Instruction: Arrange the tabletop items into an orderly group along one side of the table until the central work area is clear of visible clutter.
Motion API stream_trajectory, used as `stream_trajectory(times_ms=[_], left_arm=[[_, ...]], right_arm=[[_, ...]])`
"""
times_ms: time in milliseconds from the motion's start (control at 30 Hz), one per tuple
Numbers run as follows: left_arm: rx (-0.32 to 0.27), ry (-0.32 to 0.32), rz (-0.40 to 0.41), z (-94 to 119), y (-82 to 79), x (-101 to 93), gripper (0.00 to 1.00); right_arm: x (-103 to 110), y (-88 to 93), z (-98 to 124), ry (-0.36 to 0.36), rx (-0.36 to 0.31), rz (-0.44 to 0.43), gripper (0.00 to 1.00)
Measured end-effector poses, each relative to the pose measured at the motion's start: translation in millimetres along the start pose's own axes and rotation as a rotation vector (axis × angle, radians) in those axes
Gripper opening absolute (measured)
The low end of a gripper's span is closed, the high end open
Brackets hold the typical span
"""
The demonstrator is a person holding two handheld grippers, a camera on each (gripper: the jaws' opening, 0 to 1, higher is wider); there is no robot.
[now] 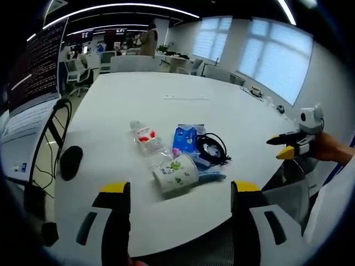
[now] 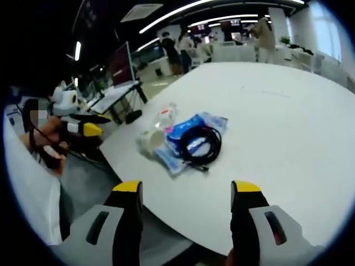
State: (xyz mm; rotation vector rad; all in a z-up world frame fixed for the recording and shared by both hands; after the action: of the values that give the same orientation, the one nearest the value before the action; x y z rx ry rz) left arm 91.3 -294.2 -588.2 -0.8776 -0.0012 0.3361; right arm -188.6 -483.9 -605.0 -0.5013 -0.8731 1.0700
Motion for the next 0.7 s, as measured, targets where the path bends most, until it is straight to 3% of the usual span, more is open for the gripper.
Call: stream_trajectory(times_ms=[700], left_arm=[[0.009,0.001,0.077,-21.4,-13.2,5.6,0.7]], right_arm=[[-2.8,0.7,0.8,0.007,-0.016,-0.032,0.62]])
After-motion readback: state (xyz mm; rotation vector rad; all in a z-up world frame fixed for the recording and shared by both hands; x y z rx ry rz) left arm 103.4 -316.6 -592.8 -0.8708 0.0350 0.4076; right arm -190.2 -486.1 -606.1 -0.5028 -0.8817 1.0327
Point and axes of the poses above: the point that each gripper's makers call its tool centre point, and the gripper's own axes: z roughly backward along the fingers, x roughly to its left, y roughly out of its underside, the point moved 7 cm from there along z, roughly backward along the fingers, and after that the axes turned 8 degrees about -y, right-handed, at the moved point
